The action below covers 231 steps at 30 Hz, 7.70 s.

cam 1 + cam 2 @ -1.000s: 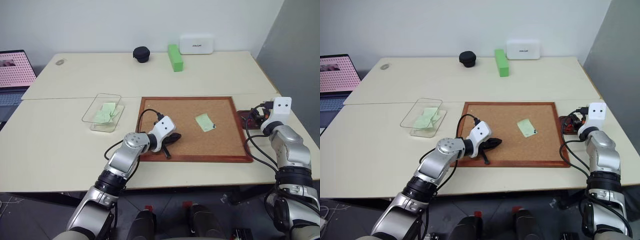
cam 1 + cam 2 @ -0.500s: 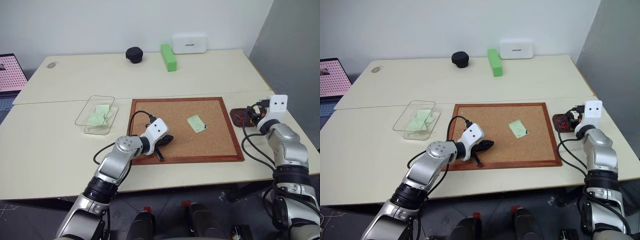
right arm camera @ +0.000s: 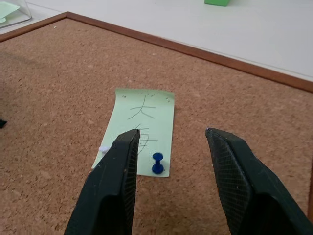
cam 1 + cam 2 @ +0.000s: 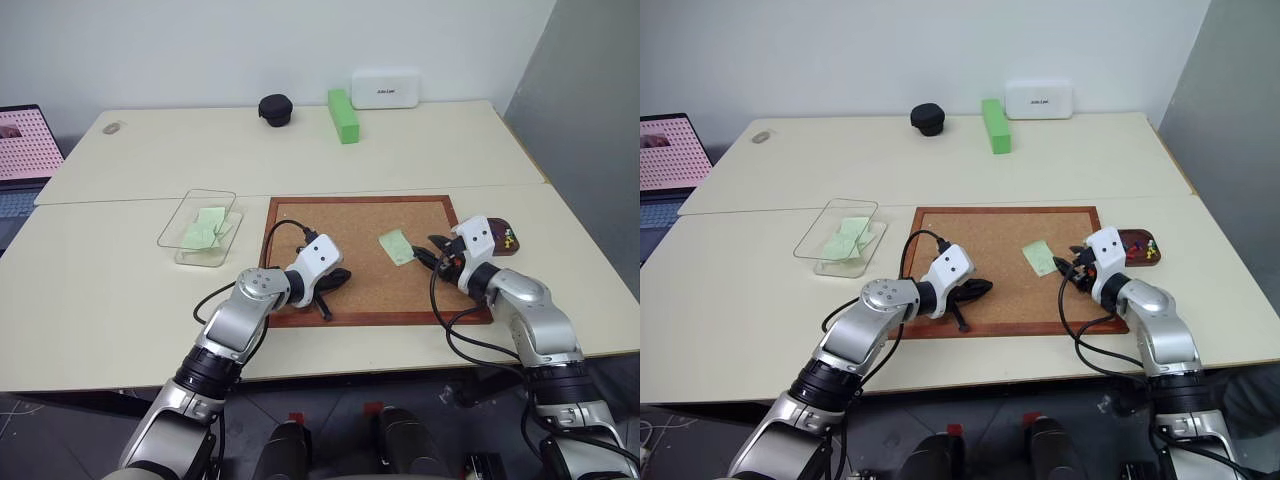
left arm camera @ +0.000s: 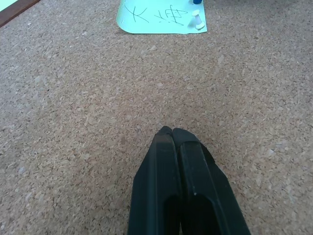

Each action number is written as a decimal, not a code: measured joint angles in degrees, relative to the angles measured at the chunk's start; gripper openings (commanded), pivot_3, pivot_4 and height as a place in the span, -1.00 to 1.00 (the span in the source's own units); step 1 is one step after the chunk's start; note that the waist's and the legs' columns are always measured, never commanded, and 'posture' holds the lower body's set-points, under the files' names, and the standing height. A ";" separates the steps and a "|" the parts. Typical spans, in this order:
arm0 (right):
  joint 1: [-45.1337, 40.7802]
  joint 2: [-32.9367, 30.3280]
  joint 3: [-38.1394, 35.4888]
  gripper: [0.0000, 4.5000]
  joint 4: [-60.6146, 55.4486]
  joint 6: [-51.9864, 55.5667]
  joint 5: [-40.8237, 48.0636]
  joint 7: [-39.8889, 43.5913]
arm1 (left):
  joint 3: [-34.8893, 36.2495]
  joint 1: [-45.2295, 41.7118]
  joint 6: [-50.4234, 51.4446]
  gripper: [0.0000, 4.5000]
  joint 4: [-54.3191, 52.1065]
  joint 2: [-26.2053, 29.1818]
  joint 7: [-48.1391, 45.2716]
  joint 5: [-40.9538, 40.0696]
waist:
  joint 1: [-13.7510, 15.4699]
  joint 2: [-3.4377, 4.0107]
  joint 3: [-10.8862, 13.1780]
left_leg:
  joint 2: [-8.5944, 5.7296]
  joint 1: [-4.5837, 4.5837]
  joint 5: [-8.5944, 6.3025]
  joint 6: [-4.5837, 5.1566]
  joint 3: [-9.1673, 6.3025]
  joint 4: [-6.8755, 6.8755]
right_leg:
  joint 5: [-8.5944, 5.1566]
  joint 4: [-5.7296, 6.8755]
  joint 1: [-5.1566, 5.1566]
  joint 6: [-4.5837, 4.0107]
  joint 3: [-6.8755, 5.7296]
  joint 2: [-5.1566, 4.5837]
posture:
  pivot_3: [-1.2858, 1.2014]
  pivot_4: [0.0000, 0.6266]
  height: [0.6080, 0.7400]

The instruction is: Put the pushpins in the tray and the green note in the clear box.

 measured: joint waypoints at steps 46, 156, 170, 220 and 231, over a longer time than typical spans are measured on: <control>-1.61 3.06 -1.12 -0.98 1.82 -0.71 0.55 -1.88 | 0.62 -0.23 3.35 -1.00 -0.41 -0.81 -0.01 -1.99 | 0.44 0.00 0.00 | 0.01 -0.03 0.00 0.00 -0.01 -0.07 | 0.07 -0.03 -0.04 0.11 -0.01 0.00 | 0.03 -0.52 1.00; -1.68 5.23 -5.40 -0.99 -7.83 3.09 5.37 -5.86 | 0.80 -1.34 4.50 -1.00 0.34 -0.90 -0.54 -2.52 | 0.74 -0.08 0.03 | 0.03 -0.08 -0.01 -0.01 -0.07 -0.08 | -0.07 -0.12 -0.07 -0.10 -0.08 -0.01 | 0.03 -0.52 1.00; -4.22 -2.06 -6.03 -1.00 -5.92 0.29 2.50 -3.53 | 10.33 -1.29 8.39 -0.72 3.68 -11.10 4.75 -10.02 | 1.12 -0.24 0.24 | -0.04 -0.64 0.00 0.00 -0.10 -0.02 | 0.00 -0.20 -0.43 0.04 -0.13 -0.07 | 0.03 -0.52 1.00; -2.13 -2.62 8.05 -1.00 -24.79 -4.79 0.15 5.86 | 42.16 -8.44 36.14 -0.52 6.12 -26.42 46.24 -83.51 | 2.33 -0.33 0.31 | -0.10 -1.06 0.01 -0.09 -0.12 -0.01 | 0.13 -0.13 -0.87 0.29 -0.11 -0.07 | 0.03 -0.52 1.00; -2.10 -2.61 7.83 -1.00 -24.79 -4.80 0.41 5.84 | 40.25 -8.36 34.53 -0.98 6.21 -25.06 46.28 -84.64 | 2.34 -0.33 0.31 | -0.10 -1.06 0.02 -0.09 -0.12 0.00 | 0.13 -0.13 -0.87 0.29 -0.11 -0.07 | 0.03 -0.52 1.00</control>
